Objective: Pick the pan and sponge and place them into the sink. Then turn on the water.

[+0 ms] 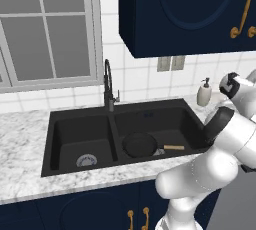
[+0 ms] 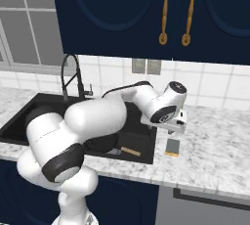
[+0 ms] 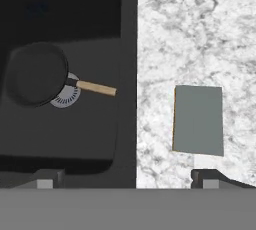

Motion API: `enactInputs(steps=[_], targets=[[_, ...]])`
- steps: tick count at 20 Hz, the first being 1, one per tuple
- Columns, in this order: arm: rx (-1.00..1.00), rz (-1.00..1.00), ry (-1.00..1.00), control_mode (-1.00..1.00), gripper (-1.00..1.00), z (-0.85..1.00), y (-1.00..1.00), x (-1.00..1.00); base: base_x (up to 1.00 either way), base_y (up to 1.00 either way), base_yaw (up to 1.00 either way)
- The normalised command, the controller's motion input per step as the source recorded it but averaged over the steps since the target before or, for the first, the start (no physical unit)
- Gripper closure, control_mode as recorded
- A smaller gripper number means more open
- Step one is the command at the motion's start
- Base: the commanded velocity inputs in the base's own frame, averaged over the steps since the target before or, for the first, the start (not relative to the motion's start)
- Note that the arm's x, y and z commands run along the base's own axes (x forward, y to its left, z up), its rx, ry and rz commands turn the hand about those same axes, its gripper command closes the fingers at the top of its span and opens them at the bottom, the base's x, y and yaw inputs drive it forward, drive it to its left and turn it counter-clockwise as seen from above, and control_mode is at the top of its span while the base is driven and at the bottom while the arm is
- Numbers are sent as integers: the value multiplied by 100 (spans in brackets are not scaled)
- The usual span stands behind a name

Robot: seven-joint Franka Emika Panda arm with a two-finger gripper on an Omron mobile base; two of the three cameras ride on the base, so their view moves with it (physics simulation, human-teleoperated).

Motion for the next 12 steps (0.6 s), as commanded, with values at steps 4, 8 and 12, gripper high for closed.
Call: enactInputs(steps=[4, 8, 12], targets=[[1, -4, 2, -100, -100, -36, -24, 7, 0, 0, 0], [-4, -6, 0, -100, -100, -44, -1, 16, 0, 0, 0], [-12, -1, 0, -100, -100, -34, 4, 1, 0, 0, 0]])
